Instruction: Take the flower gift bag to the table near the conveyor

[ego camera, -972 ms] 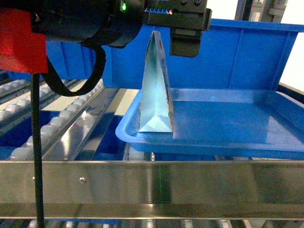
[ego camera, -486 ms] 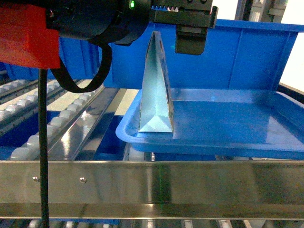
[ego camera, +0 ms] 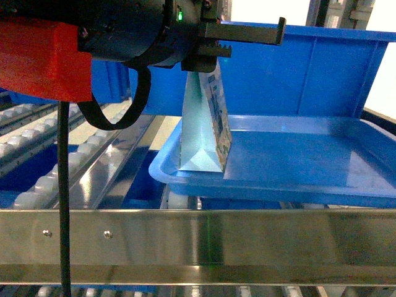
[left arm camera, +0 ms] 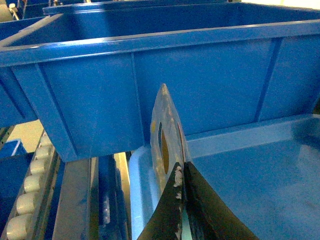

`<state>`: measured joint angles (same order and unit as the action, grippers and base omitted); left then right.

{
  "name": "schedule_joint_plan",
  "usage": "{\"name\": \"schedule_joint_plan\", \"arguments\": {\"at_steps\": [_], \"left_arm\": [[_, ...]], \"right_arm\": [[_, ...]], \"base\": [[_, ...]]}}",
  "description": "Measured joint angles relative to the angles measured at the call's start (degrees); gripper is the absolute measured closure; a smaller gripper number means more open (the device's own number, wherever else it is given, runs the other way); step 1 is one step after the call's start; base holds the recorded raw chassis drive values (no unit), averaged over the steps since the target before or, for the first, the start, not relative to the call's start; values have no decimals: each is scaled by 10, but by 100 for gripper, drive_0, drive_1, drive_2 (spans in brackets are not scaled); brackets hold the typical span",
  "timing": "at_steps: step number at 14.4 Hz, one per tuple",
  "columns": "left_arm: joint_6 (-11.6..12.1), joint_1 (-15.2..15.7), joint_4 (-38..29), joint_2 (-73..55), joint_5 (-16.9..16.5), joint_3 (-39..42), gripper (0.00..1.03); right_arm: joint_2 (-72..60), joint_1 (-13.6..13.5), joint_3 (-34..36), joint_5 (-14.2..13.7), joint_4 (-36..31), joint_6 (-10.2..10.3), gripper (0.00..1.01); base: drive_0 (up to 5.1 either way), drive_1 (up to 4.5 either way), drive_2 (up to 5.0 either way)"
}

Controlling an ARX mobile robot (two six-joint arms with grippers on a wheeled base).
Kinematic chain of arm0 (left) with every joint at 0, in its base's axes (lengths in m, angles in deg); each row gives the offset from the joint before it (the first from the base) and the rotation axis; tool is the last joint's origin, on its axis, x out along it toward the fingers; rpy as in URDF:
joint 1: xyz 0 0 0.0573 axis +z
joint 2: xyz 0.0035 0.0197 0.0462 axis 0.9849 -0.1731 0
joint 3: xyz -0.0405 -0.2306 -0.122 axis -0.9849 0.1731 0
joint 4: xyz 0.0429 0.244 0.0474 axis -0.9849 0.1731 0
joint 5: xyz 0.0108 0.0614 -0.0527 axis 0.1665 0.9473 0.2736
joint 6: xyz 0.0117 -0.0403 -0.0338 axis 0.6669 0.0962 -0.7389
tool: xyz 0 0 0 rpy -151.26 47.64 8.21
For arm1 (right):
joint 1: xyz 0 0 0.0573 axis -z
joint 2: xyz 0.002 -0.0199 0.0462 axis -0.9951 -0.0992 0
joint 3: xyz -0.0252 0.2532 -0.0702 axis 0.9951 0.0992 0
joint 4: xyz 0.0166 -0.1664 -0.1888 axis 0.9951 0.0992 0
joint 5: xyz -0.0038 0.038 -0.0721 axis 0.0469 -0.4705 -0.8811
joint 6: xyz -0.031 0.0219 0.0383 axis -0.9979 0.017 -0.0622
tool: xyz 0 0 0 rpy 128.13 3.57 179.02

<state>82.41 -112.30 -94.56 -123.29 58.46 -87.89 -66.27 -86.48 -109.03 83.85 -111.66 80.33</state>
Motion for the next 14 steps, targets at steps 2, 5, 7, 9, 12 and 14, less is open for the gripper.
{"name": "schedule_joint_plan", "arguments": {"at_steps": [2, 5, 7, 9, 12, 14], "left_arm": [[-2, 0, 0, 0, 0, 0, 101], [-3, -3, -3, 0, 4, 0, 101], [-2, -3, -12, 0, 4, 0, 101], [-2, -3, -23, 2, 4, 0, 101], [-2, -3, -27, 50, 3, -5, 101], [2, -2, -33, 68, 1, -11, 101]], "right_arm": [[0, 0, 0, 0, 0, 0, 99], [0, 0, 0, 0, 0, 0, 99], [0, 0, 0, 0, 0, 0, 99], [0, 0, 0, 0, 0, 0, 99], [0, 0, 0, 0, 0, 0, 99], [0, 0, 0, 0, 0, 0, 99]], "base": [[0, 0, 0], [0, 0, 0], [0, 0, 0], [0, 0, 0], [0, 0, 0], [0, 0, 0]]}}
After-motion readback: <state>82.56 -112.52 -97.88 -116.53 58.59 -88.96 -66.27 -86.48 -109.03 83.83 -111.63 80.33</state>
